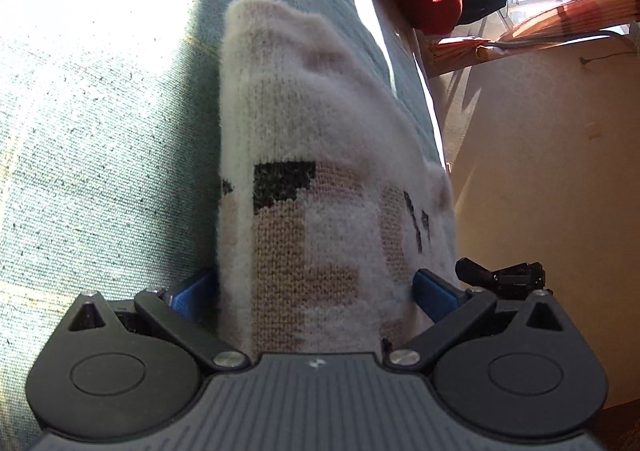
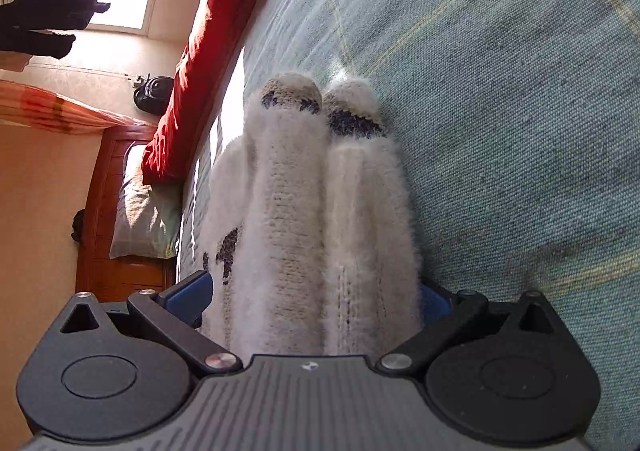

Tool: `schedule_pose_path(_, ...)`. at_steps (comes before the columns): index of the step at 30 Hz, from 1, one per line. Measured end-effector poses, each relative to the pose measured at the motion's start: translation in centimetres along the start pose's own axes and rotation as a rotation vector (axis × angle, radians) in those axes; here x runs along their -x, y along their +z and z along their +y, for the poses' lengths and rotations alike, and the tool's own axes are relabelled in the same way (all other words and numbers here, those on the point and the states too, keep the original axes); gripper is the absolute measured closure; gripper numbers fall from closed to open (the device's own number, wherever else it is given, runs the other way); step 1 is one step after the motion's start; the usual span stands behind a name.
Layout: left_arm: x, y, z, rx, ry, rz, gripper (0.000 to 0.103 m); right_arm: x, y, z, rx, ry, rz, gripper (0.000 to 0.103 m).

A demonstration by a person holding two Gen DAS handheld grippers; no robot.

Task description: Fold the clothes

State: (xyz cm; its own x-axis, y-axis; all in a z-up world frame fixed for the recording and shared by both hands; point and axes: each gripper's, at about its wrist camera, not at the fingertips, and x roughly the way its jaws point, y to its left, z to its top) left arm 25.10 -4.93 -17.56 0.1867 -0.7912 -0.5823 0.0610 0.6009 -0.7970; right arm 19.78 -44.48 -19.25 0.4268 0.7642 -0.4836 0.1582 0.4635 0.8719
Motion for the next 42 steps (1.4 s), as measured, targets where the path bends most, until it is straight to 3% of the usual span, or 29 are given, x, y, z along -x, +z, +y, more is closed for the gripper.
schedule_pose_path(4, 0.2, -0.1, 0.8, 0.009, -0.049, 0.004, 0.001, 0.7, -1.6, -0.1, 0.037, -0.002, 0.029, 0.000)
schedule_pose_path(13, -1.4, 1.5, 0.6, 0.012, -0.079, 0.018, 0.002, -0.5, 1.1, -0.7, -0.037, 0.054, 0.005, 0.000)
schedule_pose_path(19, -0.6, 0.5, 1.3, 0.018, -0.115, 0.028, 0.004, 0.7, -0.3, -1.5, 0.022, 0.036, -0.005, 0.022)
schedule_pose_path(31, -0.1, 0.9, -1.3, 0.003, 0.028, 0.017, 0.013, 1.2, -1.1, 0.5, 0.057, -0.057, -0.061, 0.031)
schedule_pose_path(42, 4.1, 0.9, -3.4, -0.067, 0.055, -0.037, 0.019, 2.0, -2.7, 6.3, 0.171, -0.096, -0.075, 0.033)
